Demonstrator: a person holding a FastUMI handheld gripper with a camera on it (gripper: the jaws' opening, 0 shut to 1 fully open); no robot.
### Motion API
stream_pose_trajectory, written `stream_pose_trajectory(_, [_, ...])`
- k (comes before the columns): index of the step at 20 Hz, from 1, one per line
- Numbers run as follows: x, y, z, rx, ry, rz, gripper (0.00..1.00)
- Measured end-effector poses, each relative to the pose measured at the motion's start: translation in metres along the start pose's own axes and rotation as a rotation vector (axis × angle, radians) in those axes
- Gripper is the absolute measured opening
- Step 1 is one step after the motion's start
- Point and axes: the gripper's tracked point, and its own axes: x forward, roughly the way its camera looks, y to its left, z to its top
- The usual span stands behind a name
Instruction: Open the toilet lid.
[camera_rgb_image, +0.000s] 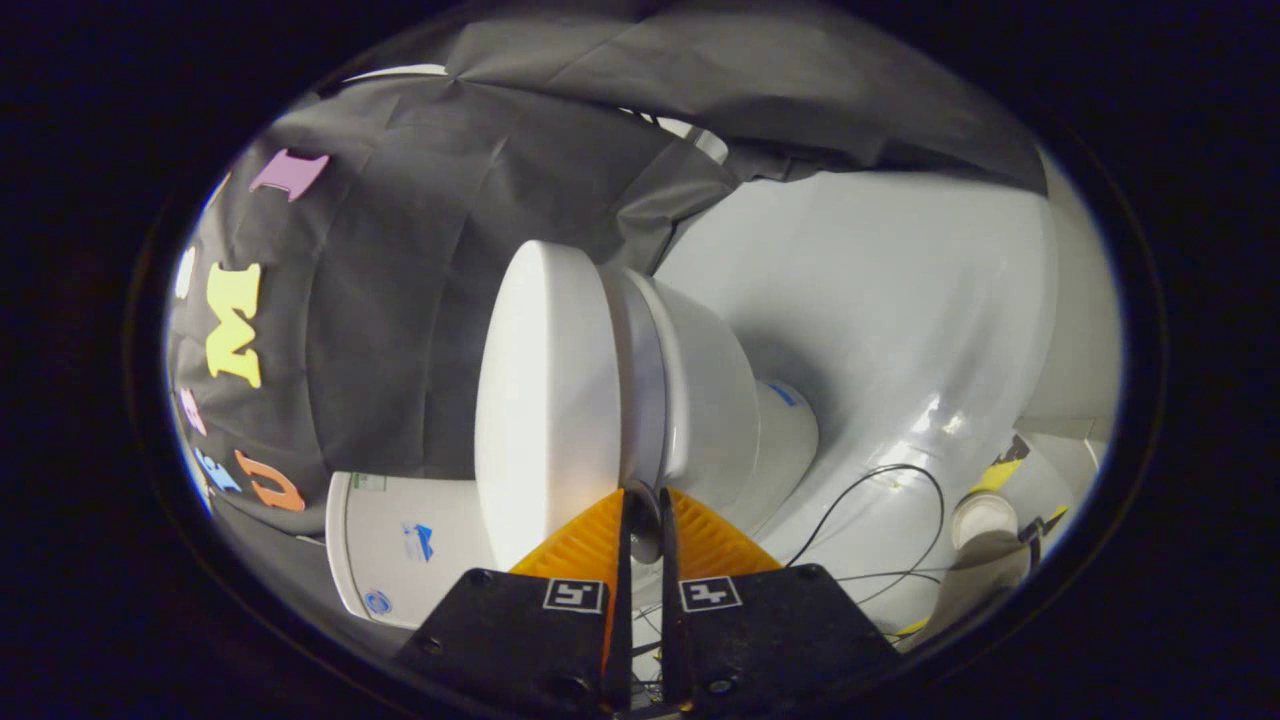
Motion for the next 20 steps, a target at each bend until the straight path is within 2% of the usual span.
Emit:
stream_pose_trajectory(3, [-0.003, 0.006, -0.001, 0.003, 0.004, 0.001, 0.08])
stream_pose_trajectory(9, [-0.020, 0.031, 0.001, -0.003, 0.000, 0.057, 0.07])
stream_pose_trajectory(20, [-0.051, 0.085, 0.002, -0.113, -0.003, 0.115, 0.07])
